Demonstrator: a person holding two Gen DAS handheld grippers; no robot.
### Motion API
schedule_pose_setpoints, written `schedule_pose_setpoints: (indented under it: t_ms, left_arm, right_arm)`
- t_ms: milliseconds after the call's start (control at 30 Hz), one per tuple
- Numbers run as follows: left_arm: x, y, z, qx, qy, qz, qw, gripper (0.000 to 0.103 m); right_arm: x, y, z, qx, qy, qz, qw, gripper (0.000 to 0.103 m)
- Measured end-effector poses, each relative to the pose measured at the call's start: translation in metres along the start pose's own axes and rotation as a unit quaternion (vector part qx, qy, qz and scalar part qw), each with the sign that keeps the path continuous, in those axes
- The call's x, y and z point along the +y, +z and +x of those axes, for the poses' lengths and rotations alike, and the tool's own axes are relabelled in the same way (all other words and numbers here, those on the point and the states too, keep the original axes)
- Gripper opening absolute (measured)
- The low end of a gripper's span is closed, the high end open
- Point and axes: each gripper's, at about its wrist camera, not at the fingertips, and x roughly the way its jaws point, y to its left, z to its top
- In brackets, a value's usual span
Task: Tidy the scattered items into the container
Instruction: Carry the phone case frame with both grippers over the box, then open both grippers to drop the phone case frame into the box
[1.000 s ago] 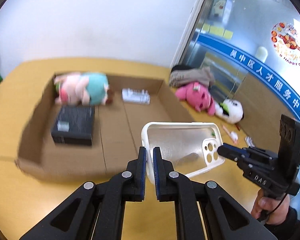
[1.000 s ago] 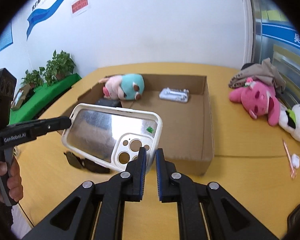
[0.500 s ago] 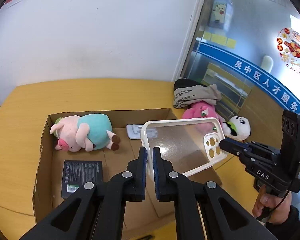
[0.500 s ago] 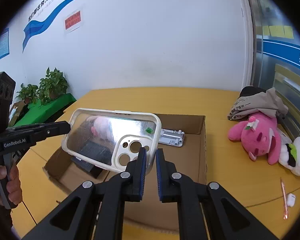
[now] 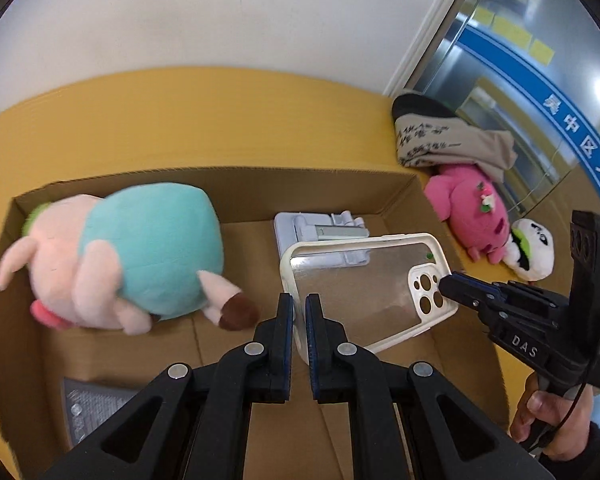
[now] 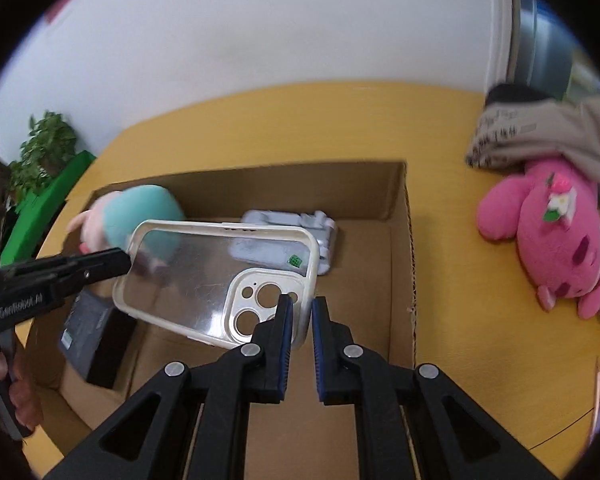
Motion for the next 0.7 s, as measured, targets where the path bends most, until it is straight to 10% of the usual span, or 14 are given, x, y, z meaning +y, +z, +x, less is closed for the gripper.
schedule_pose_setpoints:
  t_ms: [433,500,567,700]
  left_arm:
    - [0.010,-0.012,0.052,0.057,0.015,-0.024,0.9980,0.009]
    - [0.010,-0.013,0.040,0.046,0.017,-0.025,0.9985,0.048]
    - [0.009,-0.016,0.018,0.021,0.019,-0.020,0.9994,0.079]
    - [-0.001,-0.033,-0.044,-0.053,0.065,0.021,0.9963,0.087]
  right_arm:
    - [0.000,-0.002,0.039,0.069,-0.057,-0.032,0.995,0.014]
    - [0.001,-0.005,0.035,0.064,-0.059,-0.031,0.996,0.026]
    - [0.006,-0.005,0.024,0.049,-0.051,-0.043,0.997,0.060]
    - [0.024,-0.019,-0.017,-0.001,-0.040,-0.055,0.998,0.068]
